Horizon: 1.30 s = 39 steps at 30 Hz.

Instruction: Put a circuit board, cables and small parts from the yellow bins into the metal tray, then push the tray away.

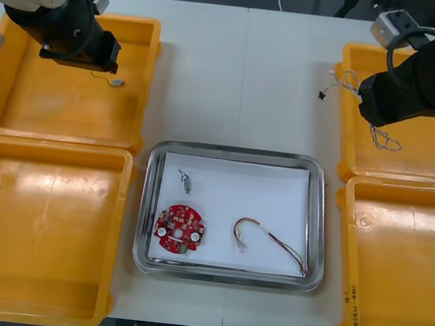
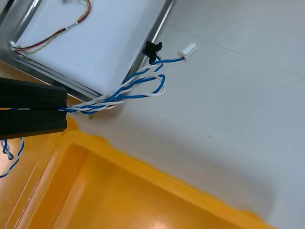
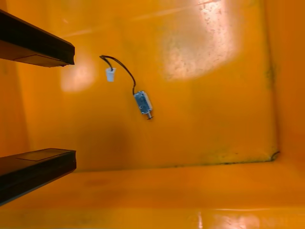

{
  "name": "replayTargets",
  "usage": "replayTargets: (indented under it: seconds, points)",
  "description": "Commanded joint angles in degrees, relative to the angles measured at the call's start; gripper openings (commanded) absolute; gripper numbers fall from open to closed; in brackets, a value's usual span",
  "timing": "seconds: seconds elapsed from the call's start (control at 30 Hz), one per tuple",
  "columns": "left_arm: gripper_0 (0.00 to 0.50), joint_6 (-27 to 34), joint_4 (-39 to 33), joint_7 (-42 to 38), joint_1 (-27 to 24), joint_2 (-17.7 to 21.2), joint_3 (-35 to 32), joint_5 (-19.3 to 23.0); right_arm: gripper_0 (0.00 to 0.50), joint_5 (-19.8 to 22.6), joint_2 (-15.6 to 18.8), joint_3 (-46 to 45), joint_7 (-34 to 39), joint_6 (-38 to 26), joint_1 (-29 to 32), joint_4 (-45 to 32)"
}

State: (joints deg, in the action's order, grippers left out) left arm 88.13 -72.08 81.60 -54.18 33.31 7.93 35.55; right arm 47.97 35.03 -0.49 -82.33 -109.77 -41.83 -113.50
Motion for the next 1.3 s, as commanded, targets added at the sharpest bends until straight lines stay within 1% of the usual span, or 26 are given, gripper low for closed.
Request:
replayTargets:
  seconds: [0.03, 0.1, 0.13, 0.23, 0.33, 0.43, 0.47, 0.53, 0.73, 0.83, 1.03, 1.07, 1.1, 1.17, 1.3]
  points:
    - [0.500, -3.14, 2.65, 5.33, -3.83, 0.18, 0.94, -0.57, 0.000, 3.01, 3.21, 5.67, -1.96, -0.23, 0.25, -3.57]
    - [0.500, -4.11, 3.62, 5.68, -4.01, -0.26, 0.94, -0.92, 0.000, 3.45, 3.47, 7.78, -2.22, -0.23, 0.25, -4.36]
    - [0.500, -5.08, 4.58, 6.12, -4.09, -0.70, 1.12, -1.27, 0.000, 3.28, 3.56, 10.42, -2.48, -0.23, 0.25, -5.07]
    - [0.500, -6.75, 5.81, 6.47, -4.09, -1.05, 2.00, -1.62, 0.000, 2.66, 3.47, 13.76, -2.84, -0.23, 0.17, -5.94]
    - [0.500, -10.79, 7.75, 6.64, -4.09, -1.23, 4.72, -1.18, 0.000, 2.31, 3.47, 18.68, -3.28, -0.23, -0.19, -6.03]
    - [0.500, -13.52, 9.42, 6.73, -4.01, -1.67, 6.22, -1.10, 0.000, 2.22, 3.38, 22.02, -3.63, -0.01, -0.54, -6.03]
    - [0.500, -13.52, 9.42, 6.73, -4.01, -1.67, 6.22, -1.10, 0.000, 2.22, 3.38, 22.02, -3.63, -0.01, -0.54, -6.03]
    - [0.500, -15.27, 10.82, 6.91, -4.09, -2.19, 6.92, -1.10, 0.000, 1.61, 3.03, 24.92, -4.15, 1.58, -0.89, -6.03]
    - [0.500, -17.65, 12.49, 7.08, -4.09, -3.16, 8.85, -1.01, 0.000, -2.00, 1.54, 31.69, -4.86, 3.95, -1.94, -5.94]
    - [0.500, -18.53, 12.93, 7.08, -4.09, -3.16, 10.17, -0.83, 0.000, -3.40, -0.13, 34.15, -4.86, 5.09, -2.56, -4.98]
    - [0.500, -19.93, 14.34, 7.35, -4.09, -3.25, 11.23, -0.83, 0.000, -5.34, -3.38, 36.35, -5.65, 6.85, -3.53, -1.46]
    - [0.500, -19.93, 14.34, 7.35, -4.09, -3.25, 11.23, -0.83, 0.000, -5.34, -3.38, 36.35, -5.65, 6.85, -3.53, -1.46]
    - [0.500, -20.99, 15.04, 7.61, -4.09, -3.42, 11.40, -0.66, 0.000, -6.66, -4.26, 37.40, -5.74, 7.29, -3.96, -0.41]
    - [0.500, -21.69, 15.48, 7.79, -4.09, -3.51, 11.58, -0.57, 0.000, -7.54, -4.88, 38.28, -5.82, 8.08, -4.32, 0.65]
    - [0.500, -22.57, 16.27, 8.23, -4.09, -3.51, 11.58, -0.57, 0.000, -8.41, -6.02, 39.34, -6.53, 11.33, -4.40, 3.64]
